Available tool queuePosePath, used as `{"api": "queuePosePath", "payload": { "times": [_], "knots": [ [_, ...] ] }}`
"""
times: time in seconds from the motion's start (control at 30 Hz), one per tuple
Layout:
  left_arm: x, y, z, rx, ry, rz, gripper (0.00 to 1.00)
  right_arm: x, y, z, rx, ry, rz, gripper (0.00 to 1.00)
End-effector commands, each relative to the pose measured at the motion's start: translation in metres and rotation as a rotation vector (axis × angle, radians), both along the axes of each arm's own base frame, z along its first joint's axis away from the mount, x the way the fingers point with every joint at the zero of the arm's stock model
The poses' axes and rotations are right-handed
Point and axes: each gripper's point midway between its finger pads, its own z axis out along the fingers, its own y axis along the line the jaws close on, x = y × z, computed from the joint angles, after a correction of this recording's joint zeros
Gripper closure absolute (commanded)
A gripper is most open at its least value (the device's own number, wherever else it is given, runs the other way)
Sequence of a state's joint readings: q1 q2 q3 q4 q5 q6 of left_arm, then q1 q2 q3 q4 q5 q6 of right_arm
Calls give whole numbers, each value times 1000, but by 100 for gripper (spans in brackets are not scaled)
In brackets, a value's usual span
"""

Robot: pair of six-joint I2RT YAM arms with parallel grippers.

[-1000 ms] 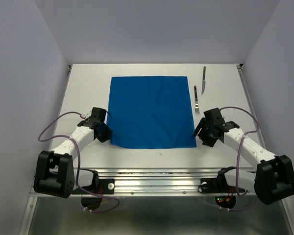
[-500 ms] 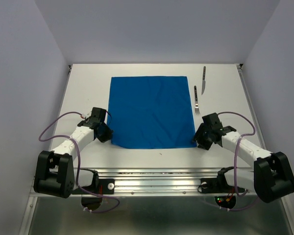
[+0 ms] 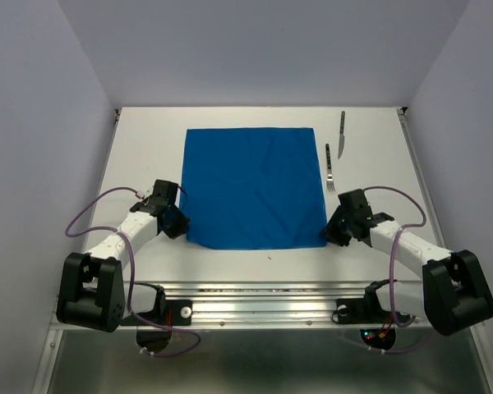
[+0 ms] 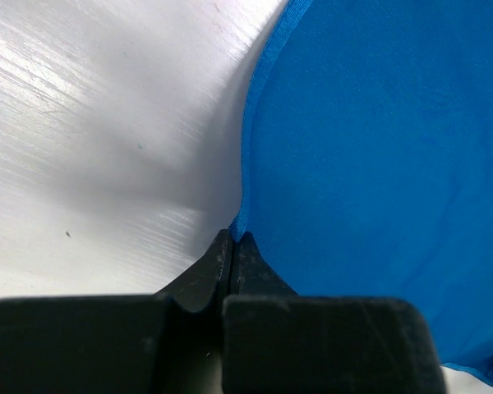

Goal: Fold the napkin into a case and place the utensils inside
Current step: Pick up the flattened napkin from the center of the board, then flatten out the napkin at the center of the board.

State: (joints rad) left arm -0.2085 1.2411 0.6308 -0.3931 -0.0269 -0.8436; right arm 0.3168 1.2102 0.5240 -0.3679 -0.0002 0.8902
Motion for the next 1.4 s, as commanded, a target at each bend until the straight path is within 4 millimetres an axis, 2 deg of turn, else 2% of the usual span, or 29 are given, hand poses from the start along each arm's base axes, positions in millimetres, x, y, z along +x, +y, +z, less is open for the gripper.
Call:
{"api": "queuePosePath", "payload": {
  "times": [0.0,0.1,0.23,0.33,0.4,0.43,0.5,0.57,0.67,0.7,0.77,0.8,0.83,0.9,0.93,0.97,1.0,1.03,1.07,1.1,1.13,1.17,1.2,1.23,1.3,1.33,1.37],
  "knots": [
    [6,-2,7,0,-25,-7,100,-6,-1,-6,-3,0,-4,69],
    [6,-2,7,0,-25,-7,100,-8,-1,-6,2,-5,-7,71],
    [7,-2,7,0,-25,-7,100,-14,3,-11,29,11,5,63],
    [6,-2,7,-1,-23,-8,100,-16,3,-14,33,19,3,62],
    [6,-2,7,-2,-20,-9,100,-18,3,-17,35,27,-3,71],
    [6,-2,7,1,-22,-7,100,-18,3,-17,38,26,-3,85],
    [7,-2,9,-2,-26,-6,100,-15,4,-11,44,4,-4,97],
    [9,-3,14,-3,-38,-9,100,-10,3,-3,38,-20,-4,99],
    [19,-5,29,-3,-73,-31,100,14,5,34,35,-140,5,99],
    [22,-5,34,5,-87,-54,100,30,5,58,26,-217,7,99],
    [38,-7,60,12,-140,-71,100,50,0,93,-11,-322,-6,99],
    [50,-7,82,25,-184,-87,100,58,-3,108,-39,-364,1,99],
    [56,-7,93,30,-201,-94,100,75,-6,142,-62,-438,-15,99],
    [69,-8,122,38,-258,-107,100,89,-8,175,-97,-513,-6,99],
    [80,-10,152,36,-319,-112,100,96,-8,192,-102,-549,-5,99],
    [86,-9,168,46,-355,-124,100,108,-7,224,-103,-616,-12,99],
    [90,-9,184,51,-388,-127,100,113,-7,240,-115,-650,-3,99],
    [98,-10,216,52,-458,-129,100,117,-8,256,-121,-685,-6,99],
    [101,-9,232,65,-491,-144,100,121,-7,272,-120,-717,-5,99],
    [104,-9,263,70,-551,-149,100,125,-6,304,-119,-783,1,99],
    [105,-8,277,78,-580,-155,100,126,-6,320,-118,-817,4,99],
    [105,-6,291,94,-610,-167,100,125,-6,351,-115,-880,10,99],
    [105,-5,305,102,-639,-174,100,124,-6,366,-112,-912,14,99],
    [100,-4,333,103,-704,-175,100,121,-8,380,-111,-942,13,99],
    [94,0,358,121,-767,-176,100,114,-10,405,-120,-996,26,99],
    [85,3,381,129,-831,-179,100,106,-12,428,-114,-1043,24,99],
    [80,5,392,135,-860,-180,100,101,-14,439,-114,-1065,29,99]
  ]
}}
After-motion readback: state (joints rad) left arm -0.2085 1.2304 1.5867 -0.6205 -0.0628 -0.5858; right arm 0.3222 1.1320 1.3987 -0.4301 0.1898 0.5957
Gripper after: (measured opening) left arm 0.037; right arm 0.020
